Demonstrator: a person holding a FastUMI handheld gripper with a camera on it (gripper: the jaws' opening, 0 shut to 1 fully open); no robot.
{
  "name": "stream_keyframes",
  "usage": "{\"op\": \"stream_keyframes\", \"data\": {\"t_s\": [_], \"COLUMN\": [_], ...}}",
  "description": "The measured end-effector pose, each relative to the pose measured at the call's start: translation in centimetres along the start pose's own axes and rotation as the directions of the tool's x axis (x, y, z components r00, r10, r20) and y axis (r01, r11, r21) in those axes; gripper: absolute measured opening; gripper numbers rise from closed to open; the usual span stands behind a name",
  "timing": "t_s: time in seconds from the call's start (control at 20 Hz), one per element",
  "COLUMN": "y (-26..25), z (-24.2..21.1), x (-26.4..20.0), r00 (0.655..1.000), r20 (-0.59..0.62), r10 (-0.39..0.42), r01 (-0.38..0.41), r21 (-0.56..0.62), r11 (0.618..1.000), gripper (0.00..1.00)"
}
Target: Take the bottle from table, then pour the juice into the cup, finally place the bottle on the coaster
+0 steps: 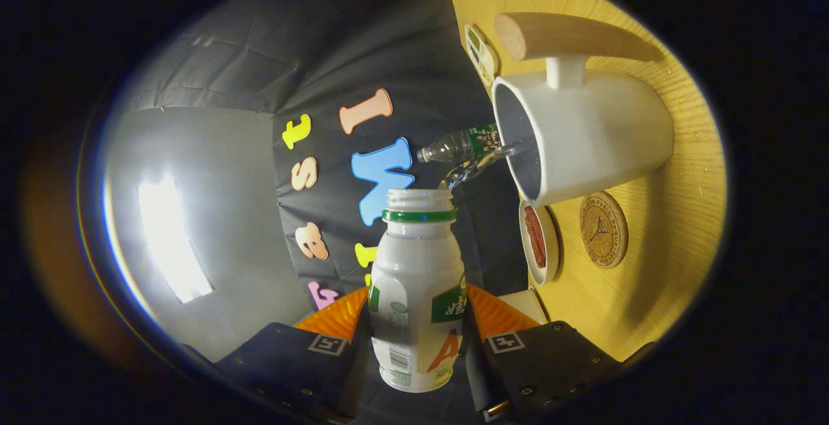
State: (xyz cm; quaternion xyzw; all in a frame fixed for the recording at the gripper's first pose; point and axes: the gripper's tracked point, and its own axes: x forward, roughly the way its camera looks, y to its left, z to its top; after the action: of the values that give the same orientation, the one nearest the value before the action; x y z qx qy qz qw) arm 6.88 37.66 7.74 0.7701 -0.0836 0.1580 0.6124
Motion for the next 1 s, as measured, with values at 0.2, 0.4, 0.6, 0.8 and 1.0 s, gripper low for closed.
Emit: {"op": "stream_keyframes", "data": {"t_s": [0.2,0.4,0.6,0.8,1.0], "y": [0.3,0.4,0.6,0.8,0.8], "z": [0.1,0.3,0.7,1.2,1.7], "x": [0.1,0.1,0.1,0.1,0.1], "r00": [1.000,1.000,1.000,0.999,0.998], "r20": [0.009,0.013,0.024,0.041,0.054], "r10": [0.006,0.013,0.015,0.017,0.018], "r01": [-0.007,-0.013,-0.016,-0.019,-0.022], "r21": [0.014,0.019,0.033,0.056,0.066], "r11": [1.000,1.000,0.999,0.998,0.998], "gripper": [0.64,0.64,0.64,0.64,0.64]}}
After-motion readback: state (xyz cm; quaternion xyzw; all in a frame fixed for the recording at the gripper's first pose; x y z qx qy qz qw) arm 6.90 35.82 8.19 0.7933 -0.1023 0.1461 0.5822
